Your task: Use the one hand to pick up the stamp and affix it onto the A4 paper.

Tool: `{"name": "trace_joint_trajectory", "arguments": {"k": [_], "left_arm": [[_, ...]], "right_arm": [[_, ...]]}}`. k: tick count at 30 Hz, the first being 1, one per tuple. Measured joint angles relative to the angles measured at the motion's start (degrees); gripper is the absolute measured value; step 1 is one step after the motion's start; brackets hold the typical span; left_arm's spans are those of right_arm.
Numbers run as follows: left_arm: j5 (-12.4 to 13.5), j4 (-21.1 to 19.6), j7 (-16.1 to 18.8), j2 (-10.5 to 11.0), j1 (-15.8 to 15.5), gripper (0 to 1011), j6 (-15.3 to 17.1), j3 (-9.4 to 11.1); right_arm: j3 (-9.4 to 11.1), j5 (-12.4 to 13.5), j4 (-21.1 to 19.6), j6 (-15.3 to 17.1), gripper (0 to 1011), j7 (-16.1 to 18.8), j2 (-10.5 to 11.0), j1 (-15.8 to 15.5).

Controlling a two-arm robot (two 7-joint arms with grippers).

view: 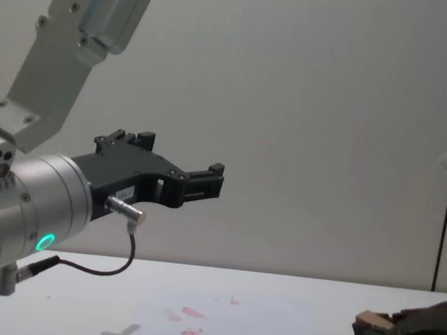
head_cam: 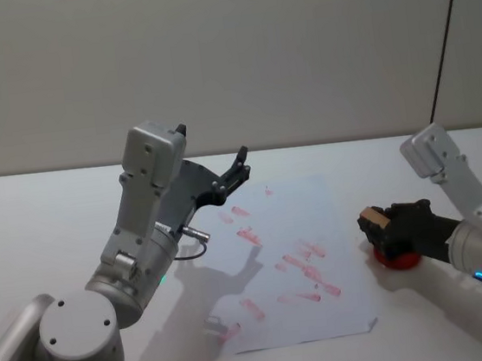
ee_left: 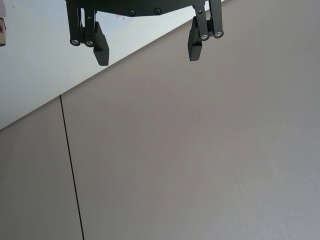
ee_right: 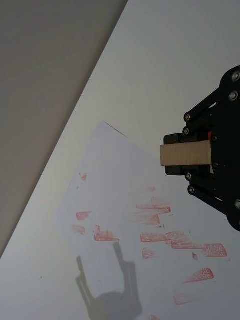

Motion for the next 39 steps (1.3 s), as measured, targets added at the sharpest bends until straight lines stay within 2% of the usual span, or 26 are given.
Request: {"name": "trace_joint_trajectory", "arguments": {"k": [12,26,31,32,33,36,37,39], "left_arm": [[0.0,0.0,0.0,0.0,0.0,1003,0.0,0.0],[0.0,0.0,0.0,0.0,0.0,1003,0.0,0.0],[0.0,0.0,0.0,0.0,0.0,1003,0.0,0.0],[0.0,0.0,0.0,0.0,0.0,1003,0.0,0.0],[0.0,0.0,0.0,0.0,0.0,1003,0.0,0.0],[0.0,0.0,0.0,0.0,0.0,1003,0.0,0.0],[0.0,0.0,0.0,0.0,0.0,1002,0.0,0.0],[0.0,0.0,0.0,0.0,0.0,1003,0.0,0.0]], "right_arm": [[0.2,0.3,0.5,1.0,220,-1.8,0.5,-0.8],[0.2,1.2,0.2,1.9,222,-2.1,0.8,-1.5],[0.2,1.4,0.2,2.1,358,-2.1,0.8,-1.6],[0.2,1.4,0.1,2.1,358,-2.1,0.8,-1.6],[0.2,1.4,0.1,2.1,422,-2.1,0.8,-1.6],[0.1,1.5,0.1,2.2,503,-2.1,0.8,-1.7],[0.1,1.5,0.1,2.2,563,-2.1,0.8,-1.7],[0.1,1.5,0.1,2.2,594,-2.1,0.8,-1.7]]}}
